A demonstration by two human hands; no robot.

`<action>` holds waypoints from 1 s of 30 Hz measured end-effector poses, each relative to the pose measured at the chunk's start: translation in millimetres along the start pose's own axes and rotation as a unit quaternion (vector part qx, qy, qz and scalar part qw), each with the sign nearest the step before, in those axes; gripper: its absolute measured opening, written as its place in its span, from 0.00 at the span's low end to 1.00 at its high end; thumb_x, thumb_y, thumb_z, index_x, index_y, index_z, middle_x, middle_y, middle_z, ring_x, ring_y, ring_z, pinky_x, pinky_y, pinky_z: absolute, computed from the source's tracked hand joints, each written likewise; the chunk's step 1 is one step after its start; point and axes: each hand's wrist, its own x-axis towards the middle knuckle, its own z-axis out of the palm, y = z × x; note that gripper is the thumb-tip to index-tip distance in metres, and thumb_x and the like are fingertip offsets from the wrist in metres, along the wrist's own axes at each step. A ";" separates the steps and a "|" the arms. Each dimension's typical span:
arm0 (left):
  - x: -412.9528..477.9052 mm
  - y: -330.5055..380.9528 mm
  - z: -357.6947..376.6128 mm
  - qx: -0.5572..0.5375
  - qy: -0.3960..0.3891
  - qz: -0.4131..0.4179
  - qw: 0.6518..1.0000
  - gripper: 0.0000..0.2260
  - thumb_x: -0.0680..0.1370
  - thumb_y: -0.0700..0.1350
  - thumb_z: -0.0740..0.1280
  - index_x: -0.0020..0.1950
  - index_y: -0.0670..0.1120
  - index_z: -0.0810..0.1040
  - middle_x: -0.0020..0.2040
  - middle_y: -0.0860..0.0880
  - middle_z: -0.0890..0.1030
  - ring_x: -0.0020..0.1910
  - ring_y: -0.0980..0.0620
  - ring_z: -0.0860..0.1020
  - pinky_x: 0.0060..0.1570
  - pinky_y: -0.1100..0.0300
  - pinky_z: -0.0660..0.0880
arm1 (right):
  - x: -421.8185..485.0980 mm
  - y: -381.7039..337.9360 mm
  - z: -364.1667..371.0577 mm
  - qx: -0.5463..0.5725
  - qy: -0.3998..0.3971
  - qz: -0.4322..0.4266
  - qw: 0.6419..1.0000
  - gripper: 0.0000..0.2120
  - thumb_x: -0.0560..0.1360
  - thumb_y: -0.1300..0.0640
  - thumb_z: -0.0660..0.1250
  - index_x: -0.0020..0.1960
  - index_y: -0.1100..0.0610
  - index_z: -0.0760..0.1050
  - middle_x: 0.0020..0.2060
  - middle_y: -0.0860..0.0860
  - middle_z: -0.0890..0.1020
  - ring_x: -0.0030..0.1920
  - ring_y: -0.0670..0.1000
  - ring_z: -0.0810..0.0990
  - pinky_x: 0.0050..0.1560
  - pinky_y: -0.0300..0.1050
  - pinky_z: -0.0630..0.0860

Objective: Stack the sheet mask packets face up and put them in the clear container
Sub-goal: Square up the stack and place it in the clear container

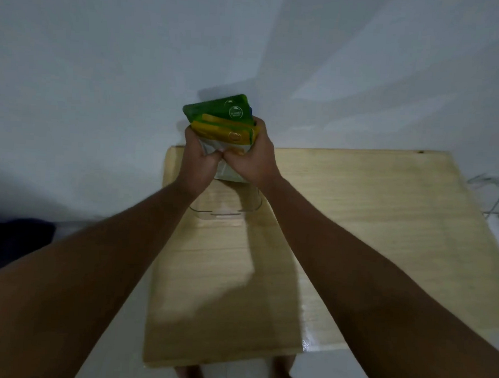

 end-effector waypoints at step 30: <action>6.8 -14.7 -12.9 0.132 0.033 0.120 0.984 0.28 0.74 0.41 0.69 0.72 0.45 0.65 0.65 0.48 0.77 0.65 0.51 0.75 0.65 0.50 0.73 | -6.6 0.0 17.2 -0.012 0.076 -0.071 0.995 0.38 0.65 0.67 0.75 0.73 0.61 0.66 0.62 0.53 0.79 0.62 0.44 0.78 0.61 0.39 0.79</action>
